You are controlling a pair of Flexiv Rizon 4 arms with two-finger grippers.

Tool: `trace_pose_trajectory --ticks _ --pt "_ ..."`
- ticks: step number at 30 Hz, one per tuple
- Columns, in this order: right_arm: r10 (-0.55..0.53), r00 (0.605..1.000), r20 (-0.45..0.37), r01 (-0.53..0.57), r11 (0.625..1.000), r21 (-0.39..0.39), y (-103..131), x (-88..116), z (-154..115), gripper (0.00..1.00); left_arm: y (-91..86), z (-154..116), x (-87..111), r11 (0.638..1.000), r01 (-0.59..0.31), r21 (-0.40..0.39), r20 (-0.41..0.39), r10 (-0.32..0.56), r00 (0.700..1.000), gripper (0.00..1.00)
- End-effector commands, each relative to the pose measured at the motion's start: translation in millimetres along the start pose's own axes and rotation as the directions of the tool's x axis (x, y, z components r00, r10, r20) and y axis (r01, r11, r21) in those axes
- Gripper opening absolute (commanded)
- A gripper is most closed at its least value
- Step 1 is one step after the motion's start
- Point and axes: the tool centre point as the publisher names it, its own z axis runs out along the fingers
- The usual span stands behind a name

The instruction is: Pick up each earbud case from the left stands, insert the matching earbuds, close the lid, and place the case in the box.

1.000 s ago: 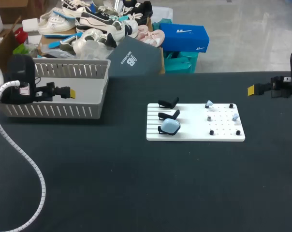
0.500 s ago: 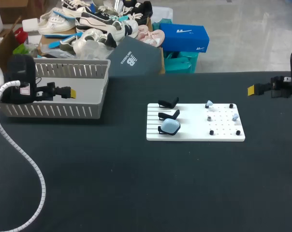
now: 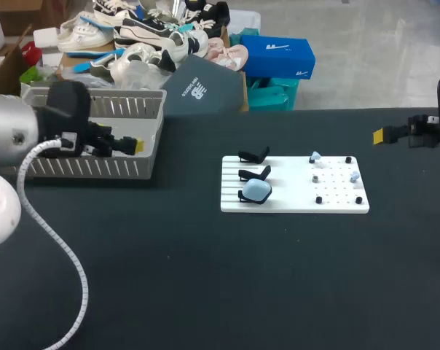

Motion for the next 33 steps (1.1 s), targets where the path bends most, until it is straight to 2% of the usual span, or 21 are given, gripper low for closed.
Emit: trace_pose_trajectory --ticks 1,6,11,14,18,22,27,33 --pt "-0.001 1.0 0.0 0.001 1.0 -0.003 -1.2 0.0 0.2 1.0 -4.0 12.3 2.4 0.965 -0.181 0.19 0.095 0.166 0.982 1.0" --pt "-0.001 1.0 0.0 0.001 1.0 -0.003 -1.2 0.0 0.2 1.0 -20.6 24.1 4.0 0.917 -0.273 0.292 0.132 0.244 0.961 1.0" --pt "-0.001 1.0 0.0 0.001 1.0 -0.003 -1.2 0.0 0.2 1.0 -37.1 29.7 5.6 0.842 -0.351 0.41 0.197 0.294 0.935 1.0" --pt "-0.001 1.0 0.0 0.001 1.0 -0.003 -1.2 0.0 0.2 1.0 -45.1 34.6 6.2 0.808 -0.39 0.442 0.234 0.316 0.92 1.0" --pt "-0.001 1.0 0.0 0.001 1.0 -0.003 -1.2 0.0 0.2 1.0 -60.2 43.9 8.6 0.742 -0.464 0.484 0.278 0.372 0.886 1.0" --pt "-0.001 1.0 0.0 0.001 1.0 -0.003 -1.2 0.0 0.2 1.0 -75.2 55.0 9.4 0.696 -0.49 0.526 0.295 0.391 0.872 1.0" --pt "-0.001 1.0 0.0 0.001 1.0 -0.003 -1.2 0.0 0.2 1.0 -94.5 70.5 11.5 0.662 -0.511 0.548 0.319 0.399 0.86 1.0" --pt "-0.001 1.0 0.0 0.001 1.0 -0.003 -1.2 0.0 0.2 1.0 -114.7 88.3 16.1 0.648 -0.504 0.571 0.321 0.389 0.864 1.0"
